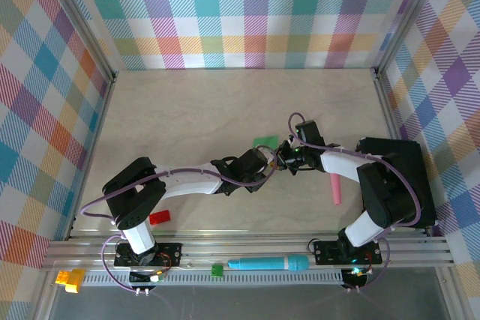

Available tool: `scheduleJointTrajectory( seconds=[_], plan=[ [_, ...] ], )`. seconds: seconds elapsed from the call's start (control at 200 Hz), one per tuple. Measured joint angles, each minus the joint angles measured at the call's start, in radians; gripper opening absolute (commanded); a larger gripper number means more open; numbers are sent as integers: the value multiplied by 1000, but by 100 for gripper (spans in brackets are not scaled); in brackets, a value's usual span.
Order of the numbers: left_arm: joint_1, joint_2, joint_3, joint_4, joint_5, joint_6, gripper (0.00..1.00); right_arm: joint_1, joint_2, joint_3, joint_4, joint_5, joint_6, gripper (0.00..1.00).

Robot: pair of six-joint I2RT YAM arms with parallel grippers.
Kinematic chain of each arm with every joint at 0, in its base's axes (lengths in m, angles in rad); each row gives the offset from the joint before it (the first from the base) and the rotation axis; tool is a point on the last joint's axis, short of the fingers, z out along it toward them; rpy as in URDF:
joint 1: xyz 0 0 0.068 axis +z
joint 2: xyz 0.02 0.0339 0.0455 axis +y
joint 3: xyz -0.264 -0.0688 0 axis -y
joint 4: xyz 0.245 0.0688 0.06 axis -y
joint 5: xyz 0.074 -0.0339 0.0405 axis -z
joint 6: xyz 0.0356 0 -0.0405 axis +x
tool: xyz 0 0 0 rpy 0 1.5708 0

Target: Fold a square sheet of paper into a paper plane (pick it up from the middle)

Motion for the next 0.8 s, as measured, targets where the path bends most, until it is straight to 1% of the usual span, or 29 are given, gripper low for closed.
scheduleJointTrajectory(
  seconds=[0.125,0.51,0.635,0.73,0.8],
  plan=[
    [0,0,-7,10,-7,11,52,0,0,3,-2,-8,1,0],
    [0,1,-31,26,-25,15,29,0,21,27,-23,-23,6,0],
    [0,2,-31,27,-25,12,23,-3,21,33,-40,-25,6,12],
    [0,9,-31,31,-29,10,20,-12,21,41,-51,-25,-3,24],
    [0,16,-35,34,-31,8,18,-19,21,44,-63,-25,-7,35]
  ],
)
